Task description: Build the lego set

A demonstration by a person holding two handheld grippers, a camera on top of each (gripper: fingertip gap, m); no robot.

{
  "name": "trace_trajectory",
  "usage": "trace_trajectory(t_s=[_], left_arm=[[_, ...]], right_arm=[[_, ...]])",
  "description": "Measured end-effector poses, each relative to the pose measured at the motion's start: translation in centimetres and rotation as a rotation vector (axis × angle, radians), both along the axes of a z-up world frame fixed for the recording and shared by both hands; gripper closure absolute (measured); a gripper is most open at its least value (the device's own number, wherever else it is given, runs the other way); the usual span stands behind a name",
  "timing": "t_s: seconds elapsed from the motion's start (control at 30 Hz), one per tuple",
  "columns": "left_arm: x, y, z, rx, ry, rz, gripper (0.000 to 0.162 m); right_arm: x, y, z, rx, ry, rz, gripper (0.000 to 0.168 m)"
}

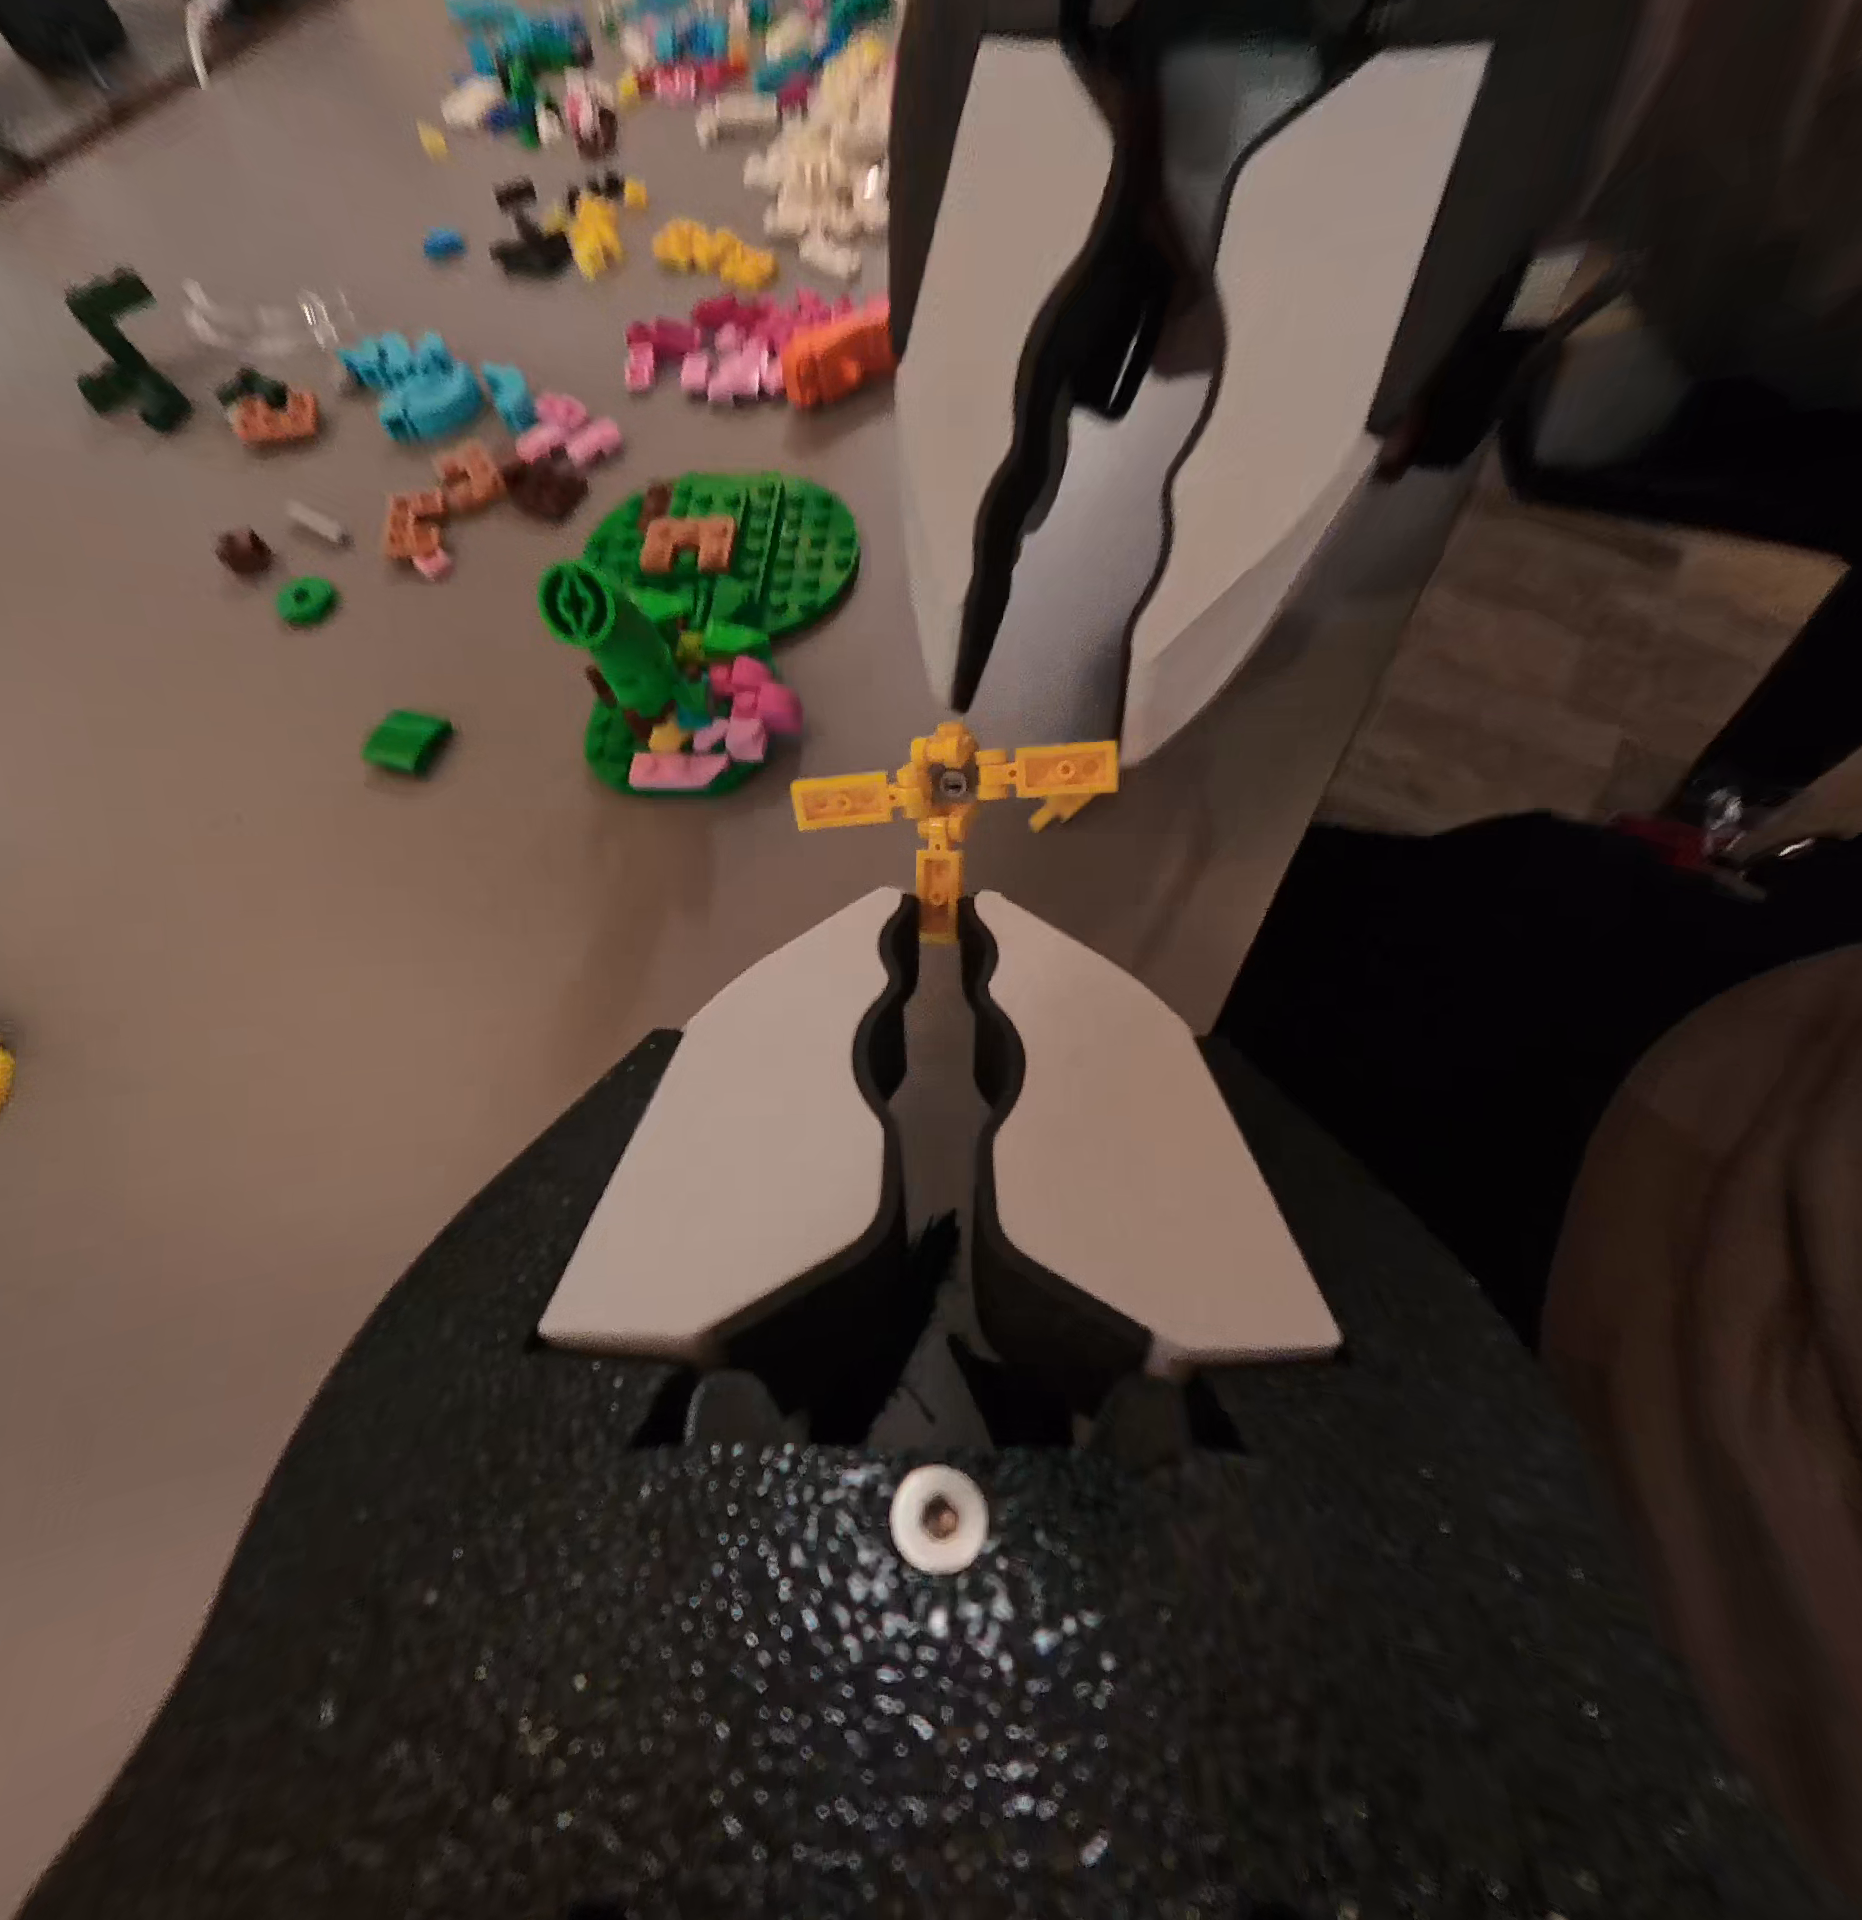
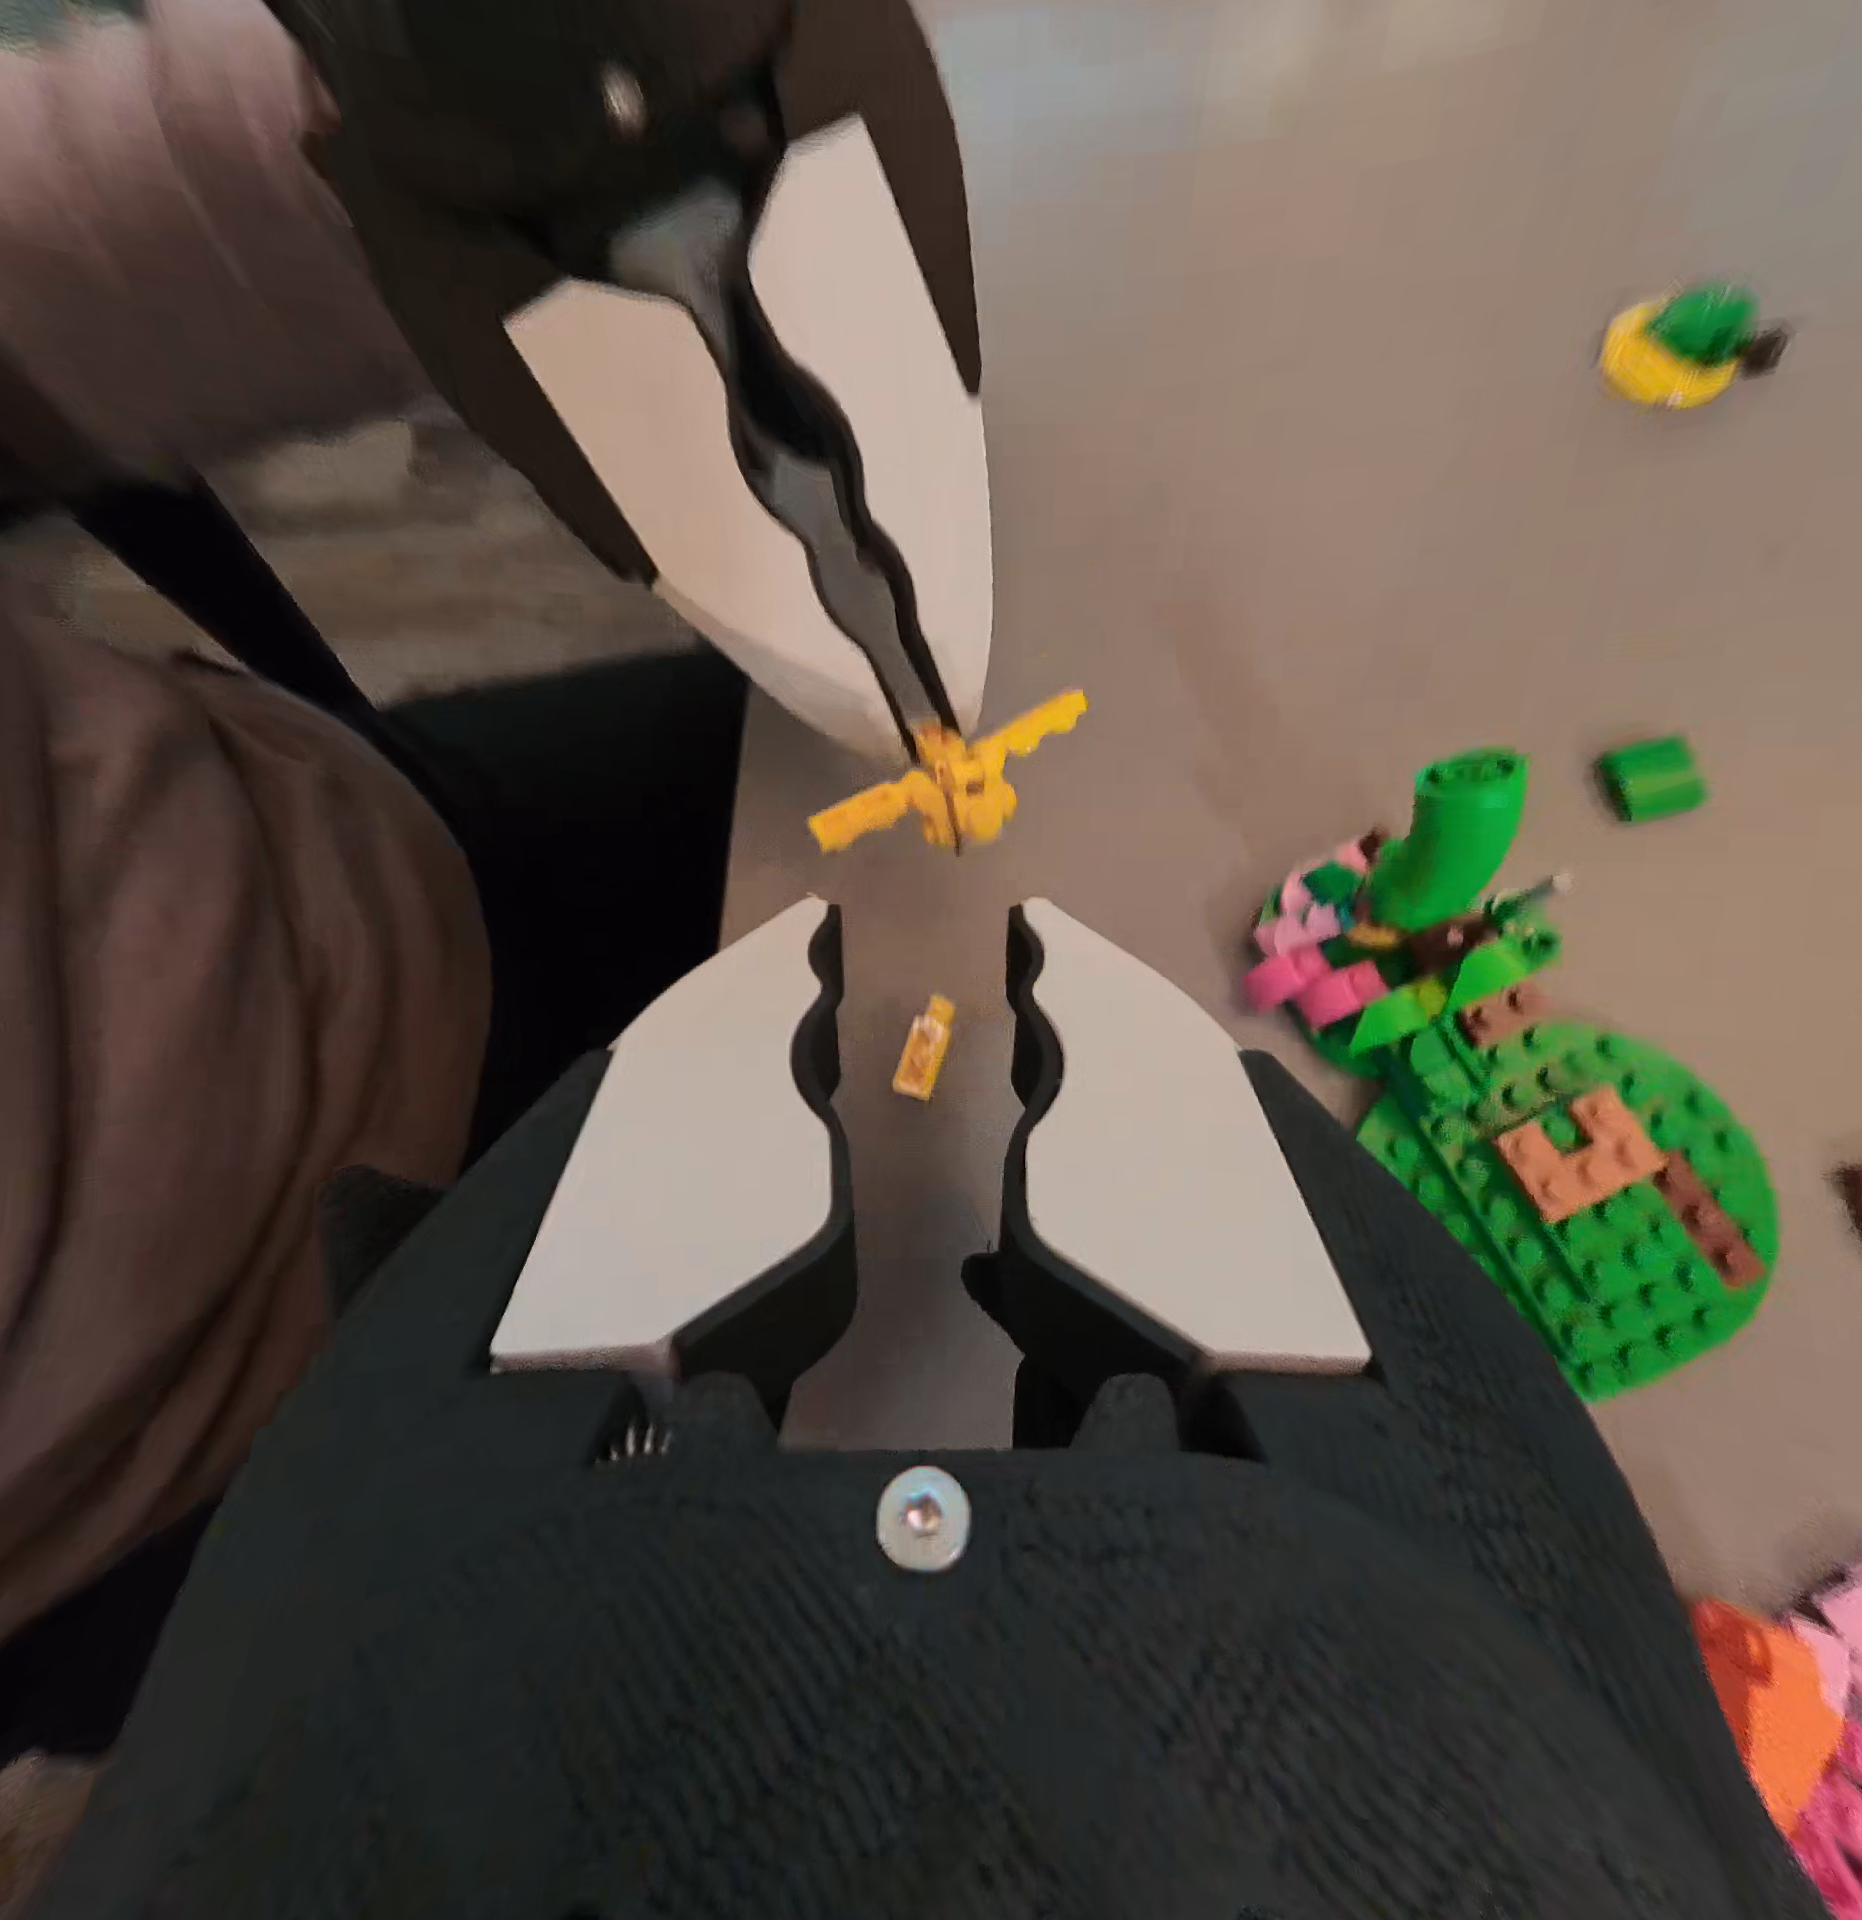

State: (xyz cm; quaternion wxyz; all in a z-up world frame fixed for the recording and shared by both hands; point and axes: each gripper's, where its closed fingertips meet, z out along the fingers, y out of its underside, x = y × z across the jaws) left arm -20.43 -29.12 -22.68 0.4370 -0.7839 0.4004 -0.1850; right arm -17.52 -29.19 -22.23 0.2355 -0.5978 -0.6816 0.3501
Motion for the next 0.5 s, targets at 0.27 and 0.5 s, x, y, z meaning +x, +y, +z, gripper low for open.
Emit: trace_trajectory(t_s=[0.27, 0.5], left_arm=[[0.9, -1.0, 2.9, 0.060, -0.169, -0.083, 0.155], [1.3, -1.3, 3.0, 0.050, -0.188, -0.095, 0.155]], right_arm=[[-1.1, -0.6, 4.1, -0.015, 0.281, 0.042, 0.148], [-1.1, -1.1, 4.4, -0.061, 0.299, 0.064, 0.150]])
